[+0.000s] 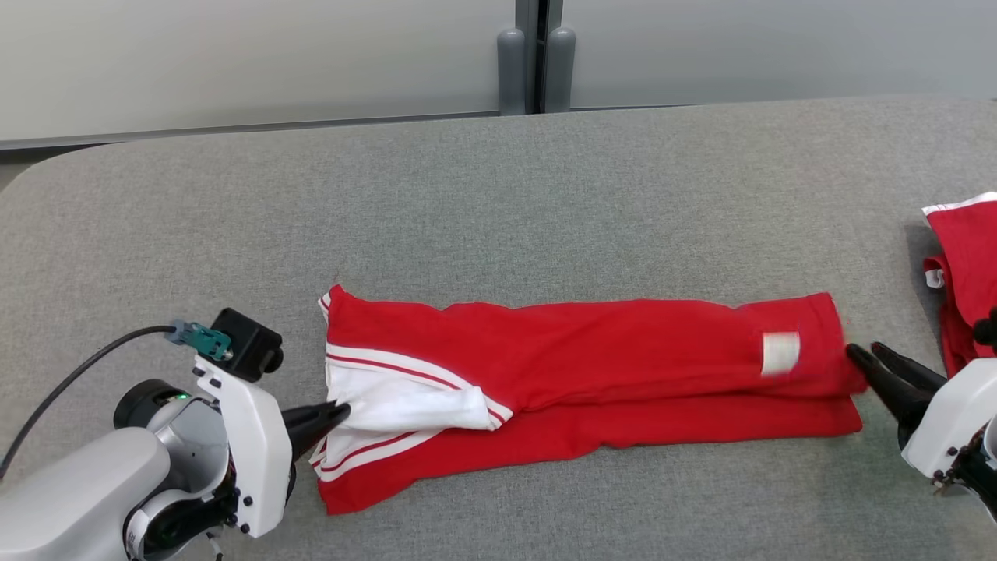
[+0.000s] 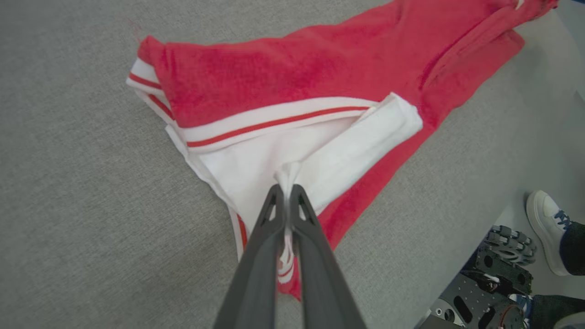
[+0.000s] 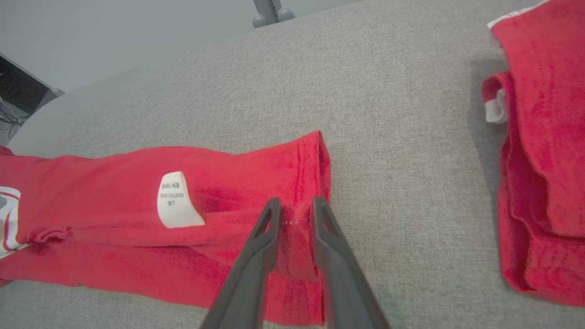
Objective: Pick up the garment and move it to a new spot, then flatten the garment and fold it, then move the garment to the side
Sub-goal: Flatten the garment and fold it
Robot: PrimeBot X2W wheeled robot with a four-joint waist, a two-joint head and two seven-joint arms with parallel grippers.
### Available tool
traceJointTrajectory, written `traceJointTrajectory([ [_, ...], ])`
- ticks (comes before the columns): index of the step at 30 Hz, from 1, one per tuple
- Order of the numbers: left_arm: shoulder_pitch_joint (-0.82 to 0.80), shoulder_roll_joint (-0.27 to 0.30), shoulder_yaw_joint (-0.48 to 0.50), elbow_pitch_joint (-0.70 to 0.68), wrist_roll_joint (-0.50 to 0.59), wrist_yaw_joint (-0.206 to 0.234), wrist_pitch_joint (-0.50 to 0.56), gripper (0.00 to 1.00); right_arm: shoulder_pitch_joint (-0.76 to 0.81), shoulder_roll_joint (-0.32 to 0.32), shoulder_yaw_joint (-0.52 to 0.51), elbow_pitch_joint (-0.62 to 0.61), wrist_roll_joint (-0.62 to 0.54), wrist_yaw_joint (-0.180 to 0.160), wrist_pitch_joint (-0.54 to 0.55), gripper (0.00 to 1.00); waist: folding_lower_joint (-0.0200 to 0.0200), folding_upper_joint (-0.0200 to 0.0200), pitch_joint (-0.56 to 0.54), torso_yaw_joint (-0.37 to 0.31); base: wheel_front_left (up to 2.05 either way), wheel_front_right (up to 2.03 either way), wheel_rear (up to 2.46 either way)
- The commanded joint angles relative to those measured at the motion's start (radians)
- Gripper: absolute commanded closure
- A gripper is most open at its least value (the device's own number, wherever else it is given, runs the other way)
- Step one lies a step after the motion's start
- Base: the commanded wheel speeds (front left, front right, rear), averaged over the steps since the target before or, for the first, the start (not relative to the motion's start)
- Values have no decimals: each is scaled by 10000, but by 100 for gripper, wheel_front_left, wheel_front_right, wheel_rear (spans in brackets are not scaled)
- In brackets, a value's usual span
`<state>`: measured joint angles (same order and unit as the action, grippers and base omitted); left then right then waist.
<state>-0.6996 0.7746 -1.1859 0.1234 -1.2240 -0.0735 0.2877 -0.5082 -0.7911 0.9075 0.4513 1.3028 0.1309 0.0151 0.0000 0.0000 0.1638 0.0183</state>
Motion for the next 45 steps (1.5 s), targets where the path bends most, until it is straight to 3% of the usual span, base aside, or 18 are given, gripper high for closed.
traceJointTrajectory([
  [1, 189, 22, -62, -34, -7, 59, 69, 90, 127, -108, 69, 26, 75, -2, 174, 0, 0, 0, -25, -17, 0, 0, 0],
  [2, 200, 31, -87, -48, 3, 75, 89, 65, 111, -152, 94, 36, 99, -2, 254, 0, 0, 0, -36, -28, 0, 0, 0],
  [3, 192, 52, -109, -58, 47, 93, 113, 15, 104, -185, 105, 86, 166, -2, 335, 0, 0, 0, -41, -38, 0, 0, 0],
  [4, 187, 69, -128, -50, 105, 135, 140, 0, 127, -202, 87, 190, 284, -2, 467, 0, 0, 0, -52, -47, 0, 0, 0],
  [8, 193, 0, -3, 126, 275, 384, -260, 0, -143, -81, -32, 488, 127, 1, 233, 0, 0, 0, -91, -70, 0, 0, 0],
  [13, 265, -191, 470, 246, -6, 506, -961, 0, -277, 174, -447, 459, -33, -2, -924, 0, 0, 0, -162, -52, 0, 0, 0],
  [20, 250, -868, 1922, 838, 95, 1264, -3929, 0, -329, 673, -1091, 289, -1025, 0, -2712, 0, 0, 0, -389, 29, 0, 0, 0],
  [24, 595, -1307, 2769, 1197, 236, 1700, -5310, 0, -50, 1237, -2378, -71, -1942, 0, -2814, 0, 0, 0, -523, 55, 0, 0, 0],
  [26, 941, -1788, 3595, 1292, 760, 2026, -5508, 0, 619, 1840, -3600, -433, -2930, 0, -2809, 0, 0, 0, -600, 130, 0, 0, 0],
  [30, 1683, -2453, 5336, 1061, 1873, 2224, -5522, 0, 1257, 2339, -4516, -847, -4196, 0, -2811, 0, 0, 0, -674, 240, 0, 0, 0],
  [38, 4455, -5109, 8886, 309, 6018, 1945, -5518, 0, 2875, 3639, -5996, -1397, -6016, 1, -2813, 0, 0, 0, -933, 434, 0, 0, 0],
  [42, 5468, -6309, 9886, 642, 7402, 1282, -5517, 0, 3517, 4106, -6584, -1498, -6409, 0, -2815, 0, 0, 0, -1033, 561, 0, 0, 0],
  [45, 5903, -6820, 10405, 936, 8205, 795, -5518, 0, 3794, 4287, -6699, -1461, -6864, 0, -2814, 0, 0, 0, -1013, 608, 0, 0, 0],
])
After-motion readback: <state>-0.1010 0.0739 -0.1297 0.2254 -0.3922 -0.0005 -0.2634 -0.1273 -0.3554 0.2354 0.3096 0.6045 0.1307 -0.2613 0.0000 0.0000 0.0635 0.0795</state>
